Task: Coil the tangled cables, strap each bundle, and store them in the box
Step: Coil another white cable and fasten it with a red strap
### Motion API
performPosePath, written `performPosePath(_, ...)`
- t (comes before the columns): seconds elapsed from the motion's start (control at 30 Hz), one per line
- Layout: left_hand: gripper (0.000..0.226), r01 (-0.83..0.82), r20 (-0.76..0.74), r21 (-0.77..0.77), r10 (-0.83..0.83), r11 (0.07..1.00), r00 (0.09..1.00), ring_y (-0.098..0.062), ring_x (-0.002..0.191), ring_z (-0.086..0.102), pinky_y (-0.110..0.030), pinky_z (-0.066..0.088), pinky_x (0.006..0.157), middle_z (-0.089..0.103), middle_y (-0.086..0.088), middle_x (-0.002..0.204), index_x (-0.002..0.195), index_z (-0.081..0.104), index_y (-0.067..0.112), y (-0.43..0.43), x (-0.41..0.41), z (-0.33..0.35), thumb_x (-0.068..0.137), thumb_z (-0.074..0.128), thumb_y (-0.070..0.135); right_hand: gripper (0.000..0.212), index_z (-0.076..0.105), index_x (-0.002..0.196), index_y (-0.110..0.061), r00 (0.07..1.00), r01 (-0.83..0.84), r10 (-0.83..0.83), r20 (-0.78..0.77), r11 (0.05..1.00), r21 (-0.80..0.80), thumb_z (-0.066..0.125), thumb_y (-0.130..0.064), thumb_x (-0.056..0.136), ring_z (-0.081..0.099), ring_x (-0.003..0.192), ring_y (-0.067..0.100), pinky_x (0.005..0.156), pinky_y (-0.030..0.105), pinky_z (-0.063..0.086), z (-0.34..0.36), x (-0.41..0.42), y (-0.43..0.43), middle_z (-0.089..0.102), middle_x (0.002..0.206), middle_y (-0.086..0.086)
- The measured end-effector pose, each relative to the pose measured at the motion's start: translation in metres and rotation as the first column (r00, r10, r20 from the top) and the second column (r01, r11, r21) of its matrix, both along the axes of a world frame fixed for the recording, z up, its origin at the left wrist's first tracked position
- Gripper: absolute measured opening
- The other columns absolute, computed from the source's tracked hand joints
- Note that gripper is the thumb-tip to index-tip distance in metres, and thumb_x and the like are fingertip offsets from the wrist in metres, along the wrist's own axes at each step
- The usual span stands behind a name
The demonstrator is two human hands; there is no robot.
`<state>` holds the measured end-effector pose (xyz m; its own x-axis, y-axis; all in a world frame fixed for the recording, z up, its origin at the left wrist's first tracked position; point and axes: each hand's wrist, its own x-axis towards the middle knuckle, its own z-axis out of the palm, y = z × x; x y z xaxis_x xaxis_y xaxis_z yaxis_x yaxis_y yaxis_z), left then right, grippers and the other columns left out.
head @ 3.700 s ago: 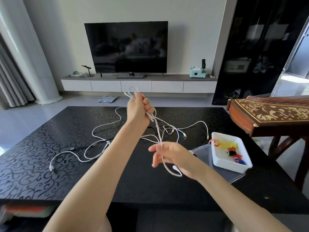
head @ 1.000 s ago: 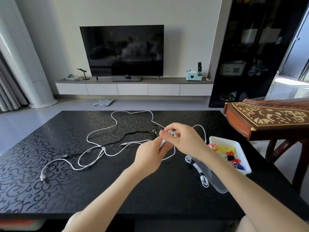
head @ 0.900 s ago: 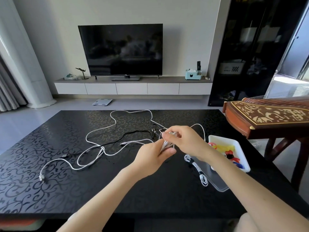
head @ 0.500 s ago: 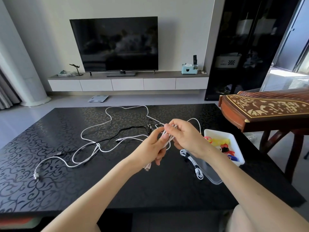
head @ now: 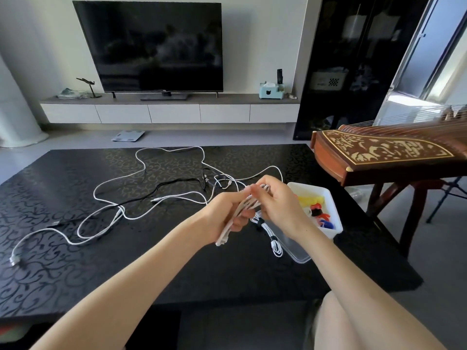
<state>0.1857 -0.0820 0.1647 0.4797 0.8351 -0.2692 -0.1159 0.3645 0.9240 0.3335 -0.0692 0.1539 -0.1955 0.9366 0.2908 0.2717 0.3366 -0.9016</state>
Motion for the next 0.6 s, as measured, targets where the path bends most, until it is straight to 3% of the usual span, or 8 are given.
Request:
performPosePath(0.07, 0.042, 0.001, 0.05, -0.131, 0.006, 0.991, 0.999, -0.003, 0.036, 0.028, -0.014, 0.02, 0.033, 0.038, 0.006, 0.051, 0.078, 0.053, 0.018, 0.006, 0.012, -0.008, 0.099, 0.032, 0.048, 0.021, 0.055, 0.075, -0.018, 0.998, 0.045, -0.047, 0.044, 0.998, 0.043, 0.055, -0.026, 0.095, 0.042, 0.046, 0.002, 0.048, 0.018, 0.033, -0.007, 0.009, 0.003, 0.051, 0.057, -0.004)
performPosePath(0.13, 0.045, -0.022, -0.087, -0.093, 0.013, 0.995, 0.996, -0.001, 0.034, 0.026, -0.013, 0.018, 0.031, 0.035, 0.009, 0.047, 0.081, 0.053, 0.016, 0.011, 0.021, -0.017, 0.1, 0.028, 0.047, 0.02, 0.058, 0.077, -0.014, 0.999, 0.052, -0.052, 0.001, 0.999, 0.004, 0.057, -0.025, 0.093, 0.048, 0.052, 0.002, 0.05, 0.018, 0.037, -0.017, 0.013, 0.003, 0.056, 0.06, -0.004)
performPosePath(0.23, 0.045, 0.021, -0.313, 0.06, -0.001, 0.998, 0.95, -0.001, 0.039, 0.025, -0.014, 0.019, 0.038, 0.035, 0.01, 0.05, 0.088, 0.061, 0.013, 0.018, 0.03, -0.029, 0.103, 0.028, 0.04, 0.02, 0.062, 0.075, -0.01, 0.992, 0.047, -0.066, -0.11, 0.985, -0.164, 0.059, -0.019, 0.092, 0.047, 0.044, 0.006, 0.042, 0.021, 0.035, -0.032, 0.025, 0.006, 0.054, 0.052, -0.006)
performPosePath(0.33, 0.047, 0.138, -0.427, 0.073, -0.094, 0.988, 0.899, -0.003, 0.044, 0.028, -0.017, 0.022, 0.046, 0.038, 0.011, 0.052, 0.087, 0.065, 0.013, 0.028, 0.038, -0.041, 0.103, 0.029, 0.037, 0.018, 0.063, 0.073, -0.009, 0.972, -0.1, 0.008, -0.236, 0.919, -0.38, 0.059, -0.011, 0.091, 0.049, 0.042, 0.011, 0.038, 0.019, 0.029, -0.04, 0.046, 0.014, 0.055, 0.054, 0.008)
performPosePath(0.47, 0.043, 0.191, -0.393, -0.064, -0.201, 0.979, 0.897, -0.003, 0.041, 0.026, -0.015, 0.02, 0.043, 0.036, 0.011, 0.049, 0.076, 0.06, 0.012, 0.042, 0.047, -0.047, 0.102, 0.034, 0.034, 0.02, 0.066, 0.072, -0.014, 0.953, -0.231, 0.101, -0.286, 0.851, -0.472, 0.059, -0.011, 0.09, 0.049, 0.043, 0.012, 0.037, 0.018, 0.028, -0.05, 0.065, 0.025, 0.06, 0.056, 0.011)
performPosePath(0.53, 0.04, 0.167, -0.386, -0.033, -0.167, 0.985, 0.907, -0.002, 0.038, 0.023, -0.015, 0.018, 0.041, 0.033, 0.01, 0.049, 0.07, 0.052, 0.014, 0.053, 0.053, -0.05, 0.102, 0.036, 0.029, 0.024, 0.071, 0.071, -0.021, 0.95, -0.256, 0.129, -0.284, 0.842, -0.476, 0.059, -0.015, 0.09, 0.047, 0.044, 0.009, 0.041, 0.019, 0.035, -0.052, 0.073, 0.039, 0.061, 0.059, 0.004)
performPosePath(0.6, 0.037, 0.108, -0.386, 0.045, -0.082, 0.993, 0.919, -0.002, 0.039, 0.022, -0.015, 0.016, 0.041, 0.033, 0.008, 0.053, 0.069, 0.049, 0.015, 0.064, 0.055, -0.053, 0.102, 0.036, 0.023, 0.021, 0.074, 0.079, -0.024, 0.979, -0.137, 0.043, -0.2, 0.865, -0.483, 0.058, -0.026, 0.092, 0.056, 0.052, 0.009, 0.05, 0.021, 0.043, -0.053, 0.086, 0.059, 0.066, 0.067, -0.005)
